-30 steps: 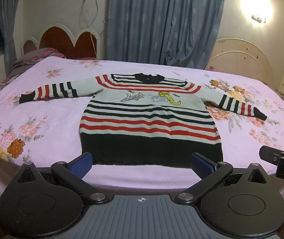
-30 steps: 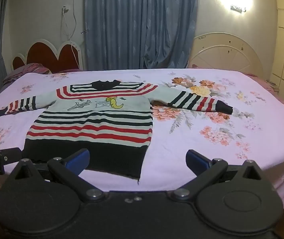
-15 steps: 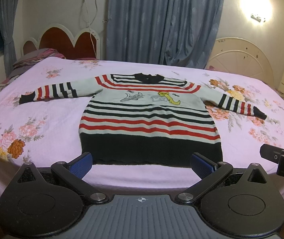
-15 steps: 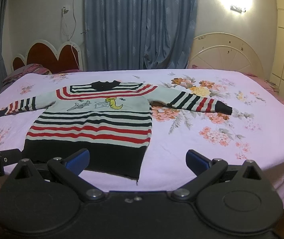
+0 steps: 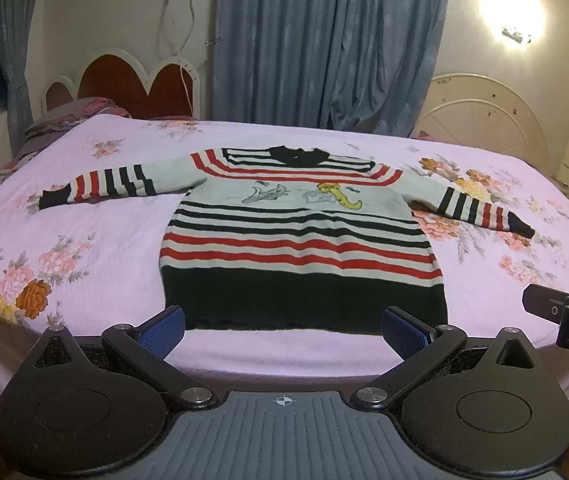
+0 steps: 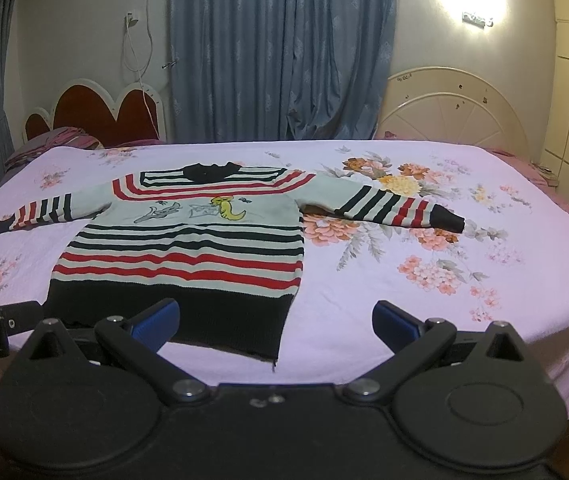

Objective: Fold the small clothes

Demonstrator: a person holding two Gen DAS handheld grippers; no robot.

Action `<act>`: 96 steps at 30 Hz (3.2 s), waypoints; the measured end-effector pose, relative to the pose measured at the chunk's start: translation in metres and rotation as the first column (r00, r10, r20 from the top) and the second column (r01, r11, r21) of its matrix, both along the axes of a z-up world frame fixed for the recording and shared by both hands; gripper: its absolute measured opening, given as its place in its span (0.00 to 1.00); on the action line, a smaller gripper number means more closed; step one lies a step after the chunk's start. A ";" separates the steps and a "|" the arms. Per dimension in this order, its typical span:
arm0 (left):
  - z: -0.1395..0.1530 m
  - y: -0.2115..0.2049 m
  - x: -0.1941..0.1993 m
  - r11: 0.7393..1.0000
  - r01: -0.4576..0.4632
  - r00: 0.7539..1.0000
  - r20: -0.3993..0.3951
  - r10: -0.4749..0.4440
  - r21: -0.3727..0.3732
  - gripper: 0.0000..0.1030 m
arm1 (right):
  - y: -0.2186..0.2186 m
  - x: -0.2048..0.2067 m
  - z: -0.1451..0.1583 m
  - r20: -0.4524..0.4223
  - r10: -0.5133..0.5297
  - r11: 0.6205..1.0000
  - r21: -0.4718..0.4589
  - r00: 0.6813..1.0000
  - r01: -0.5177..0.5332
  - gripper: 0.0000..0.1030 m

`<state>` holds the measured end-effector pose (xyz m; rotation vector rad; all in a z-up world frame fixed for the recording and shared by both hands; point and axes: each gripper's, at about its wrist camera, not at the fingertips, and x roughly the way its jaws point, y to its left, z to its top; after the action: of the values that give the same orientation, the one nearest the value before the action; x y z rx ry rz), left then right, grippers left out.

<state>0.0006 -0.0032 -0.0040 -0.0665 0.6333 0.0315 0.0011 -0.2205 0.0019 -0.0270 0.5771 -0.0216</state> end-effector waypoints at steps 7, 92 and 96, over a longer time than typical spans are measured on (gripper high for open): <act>-0.001 0.004 -0.001 1.000 -0.005 1.000 0.002 0.005 -0.001 1.00 | -0.001 -0.002 0.006 0.000 0.005 1.000 -0.003 1.000 -0.005 0.99; -0.045 0.000 0.281 0.985 0.117 0.992 -0.027 -0.122 -0.127 1.00 | -0.079 0.239 -0.026 0.072 -0.366 0.927 0.115 0.928 0.357 0.71; -0.056 -0.030 0.318 0.988 0.111 0.991 -0.063 -0.119 -0.110 1.00 | -0.134 0.271 -0.045 0.013 -0.439 0.884 0.185 0.898 0.429 0.53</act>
<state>0.3185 -0.0335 -0.0601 -0.1316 0.7076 -0.1121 0.2720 -0.3550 -0.0431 0.2791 0.5188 -0.4083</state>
